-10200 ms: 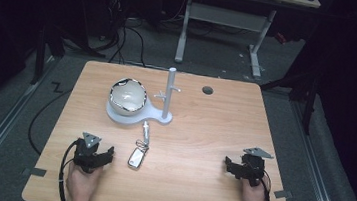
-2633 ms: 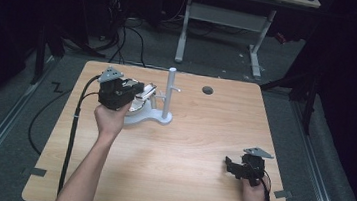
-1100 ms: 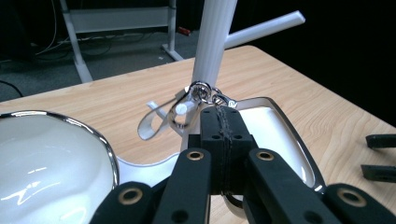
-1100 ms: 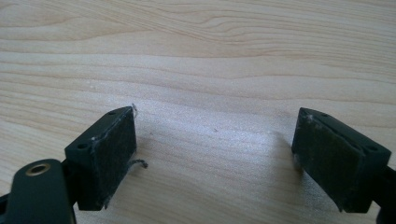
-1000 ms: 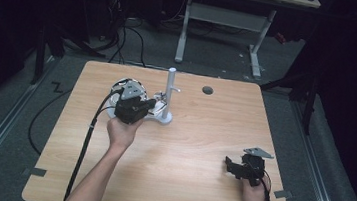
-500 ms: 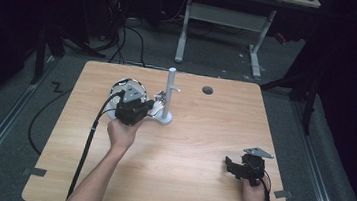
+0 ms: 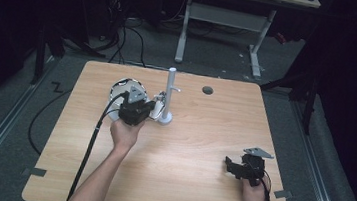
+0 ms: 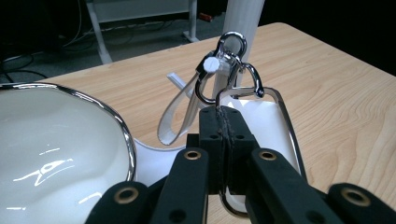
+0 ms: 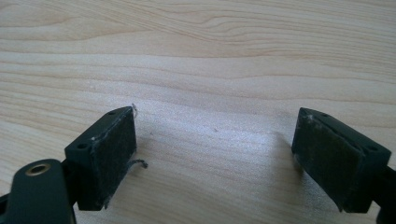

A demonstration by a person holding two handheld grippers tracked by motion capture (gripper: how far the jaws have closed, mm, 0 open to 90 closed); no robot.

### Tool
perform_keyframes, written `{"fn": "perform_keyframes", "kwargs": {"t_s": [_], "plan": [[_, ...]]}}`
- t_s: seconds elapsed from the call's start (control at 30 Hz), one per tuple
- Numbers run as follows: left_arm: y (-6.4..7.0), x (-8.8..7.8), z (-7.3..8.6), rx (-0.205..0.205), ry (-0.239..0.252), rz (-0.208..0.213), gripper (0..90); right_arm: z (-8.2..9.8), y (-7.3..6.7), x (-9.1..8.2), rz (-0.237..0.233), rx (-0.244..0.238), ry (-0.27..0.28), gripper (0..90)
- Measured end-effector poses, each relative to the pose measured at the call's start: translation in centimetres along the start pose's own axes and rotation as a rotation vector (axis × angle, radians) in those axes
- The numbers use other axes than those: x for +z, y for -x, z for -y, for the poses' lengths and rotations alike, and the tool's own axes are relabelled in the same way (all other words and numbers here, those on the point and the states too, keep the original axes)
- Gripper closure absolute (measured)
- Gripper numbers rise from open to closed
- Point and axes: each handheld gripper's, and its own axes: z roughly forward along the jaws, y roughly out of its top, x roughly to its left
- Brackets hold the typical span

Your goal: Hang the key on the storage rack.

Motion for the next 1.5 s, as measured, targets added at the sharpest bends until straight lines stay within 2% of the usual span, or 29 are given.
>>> {"fn": "perform_keyframes", "kwargs": {"t_s": [0.07, 0.23, 0.57, 0.83, 0.93, 1.17, 1.37, 1.43, 1.5], "plan": [[0.1, 0.0, 0.1, 0.020, -0.003, -0.023, 85.7, 0.0, 0.0, 0.0, 0.000, 0.000, 0.000, 14.0], [-0.2, 0.1, 0.4, 0.002, -0.009, -0.017, 84.5, 0.0, 0.0, 0.0, 0.000, 0.002, 0.000, 13.9], [-0.2, -0.2, 0.4, 0.009, -0.007, -0.024, 78.6, 0.0, 0.0, 0.0, 0.000, 0.002, 0.000, 14.0], [-0.5, -1.1, 0.7, -0.020, 0.017, -0.052, 61.6, 0.0, 0.0, 0.0, -0.001, -0.001, 0.000, 13.9], [-0.6, -1.4, 1.0, -0.033, 0.013, -0.047, 56.5, 0.0, 0.0, 0.0, 0.000, -0.001, 0.000, 13.9], [-0.5, -2.0, 1.3, -0.023, 0.017, -0.052, 51.3, 0.0, 0.0, 0.0, 0.000, -0.001, 0.000, 13.9], [-0.7, -2.5, 1.5, -0.030, 0.005, -0.027, 46.9, 0.0, 0.0, 0.0, 0.000, -0.001, -0.001, 13.9], [-0.8, -2.7, 1.7, -0.053, 0.017, -0.015, 46.1, 0.0, 0.0, 0.0, 0.001, 0.000, 0.000, 13.9], [-0.9, -3.0, 1.7, -0.053, 0.022, -0.021, 45.2, 0.0, 0.0, 0.0, 0.000, 0.000, -0.001, 13.9]]}}
